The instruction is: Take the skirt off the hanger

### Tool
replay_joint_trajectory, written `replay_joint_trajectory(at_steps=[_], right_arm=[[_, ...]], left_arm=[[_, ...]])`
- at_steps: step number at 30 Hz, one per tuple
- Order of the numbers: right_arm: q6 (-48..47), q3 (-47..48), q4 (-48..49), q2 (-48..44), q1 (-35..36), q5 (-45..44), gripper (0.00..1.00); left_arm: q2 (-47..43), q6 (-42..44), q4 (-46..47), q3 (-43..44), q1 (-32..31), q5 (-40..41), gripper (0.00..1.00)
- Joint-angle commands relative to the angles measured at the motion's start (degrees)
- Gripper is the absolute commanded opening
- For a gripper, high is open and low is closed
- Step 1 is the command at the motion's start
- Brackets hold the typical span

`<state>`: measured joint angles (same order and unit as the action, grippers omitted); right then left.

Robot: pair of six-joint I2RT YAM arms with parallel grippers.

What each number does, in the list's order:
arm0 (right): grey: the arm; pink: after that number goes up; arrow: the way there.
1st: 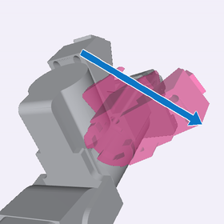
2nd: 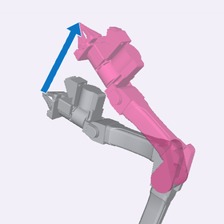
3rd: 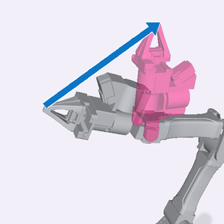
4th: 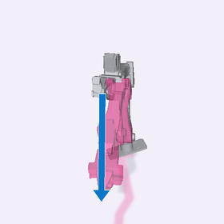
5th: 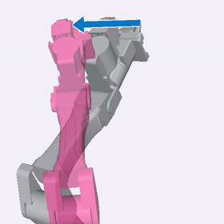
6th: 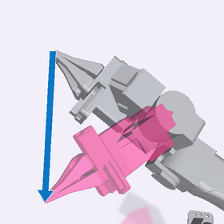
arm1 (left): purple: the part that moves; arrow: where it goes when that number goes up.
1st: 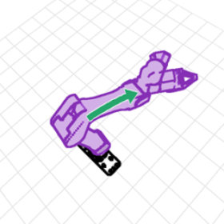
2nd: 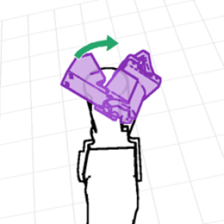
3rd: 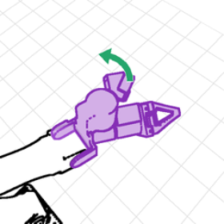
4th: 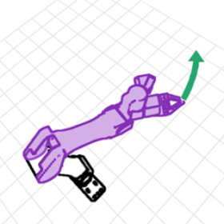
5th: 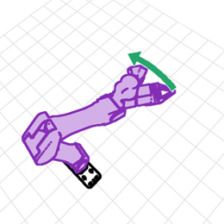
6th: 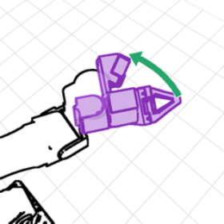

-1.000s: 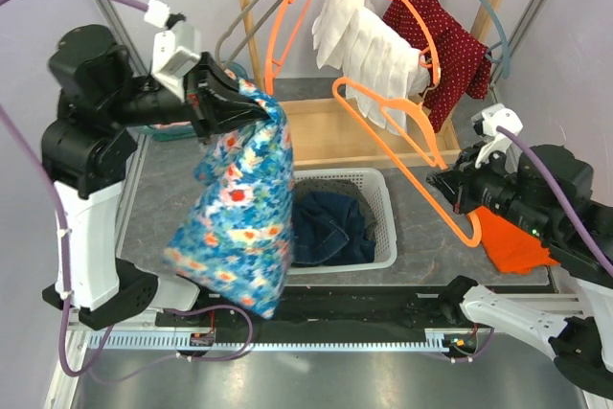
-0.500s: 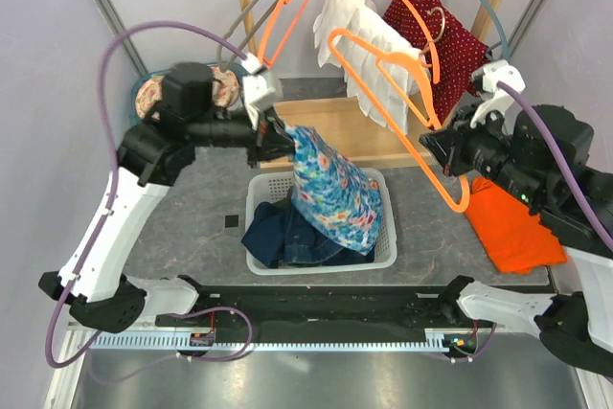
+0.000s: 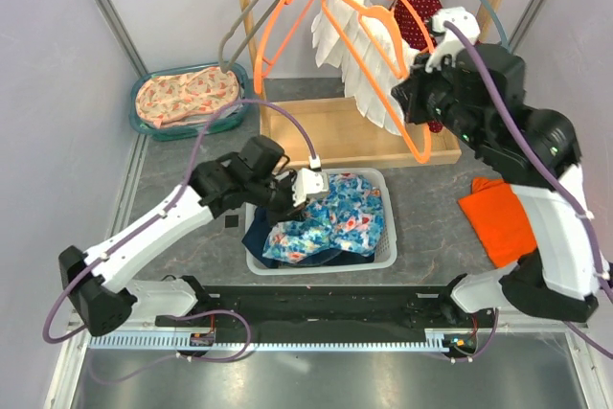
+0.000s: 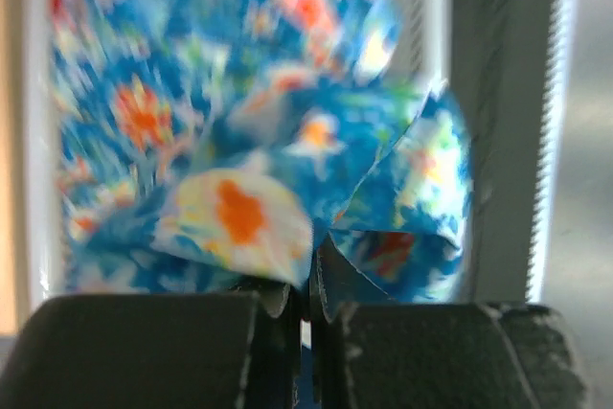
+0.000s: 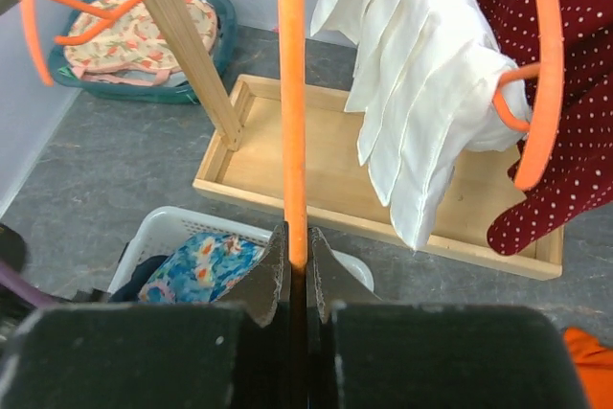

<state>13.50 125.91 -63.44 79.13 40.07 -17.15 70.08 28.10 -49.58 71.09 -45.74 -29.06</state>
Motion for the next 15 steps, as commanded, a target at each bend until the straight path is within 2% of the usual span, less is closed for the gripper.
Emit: replay_joint_trajectory(at_steps=[1, 10, 13, 14, 15], right_arm=[[-1.71, 4.96, 2.18, 4.7, -0.08, -3.5, 0.0], [-4.79, 11.02, 5.16, 12.09, -0.35, -5.88, 0.0], [-5.23, 13.39, 6.83, 14.29, -0.96, -5.53, 0.0], [-5.23, 13.92, 7.71, 14.9, -1.14, -5.18, 0.0], [-5.32, 14.36, 8.07, 16.3, -1.49, -4.39, 0.0]], left_arm=[[2.68, 5.48, 8.79, -10.17, -0.14, 12.43, 0.02], [12.26, 8.98, 23.62, -23.25, -0.06, 28.76, 0.02], [14.81, 11.35, 28.29, -27.74, -0.14, 33.7, 0.34], [16.04, 11.45, 29.18, -28.54, -0.14, 34.93, 0.6], [16.66, 11.71, 29.97, -29.25, -0.14, 36.95, 0.77]])
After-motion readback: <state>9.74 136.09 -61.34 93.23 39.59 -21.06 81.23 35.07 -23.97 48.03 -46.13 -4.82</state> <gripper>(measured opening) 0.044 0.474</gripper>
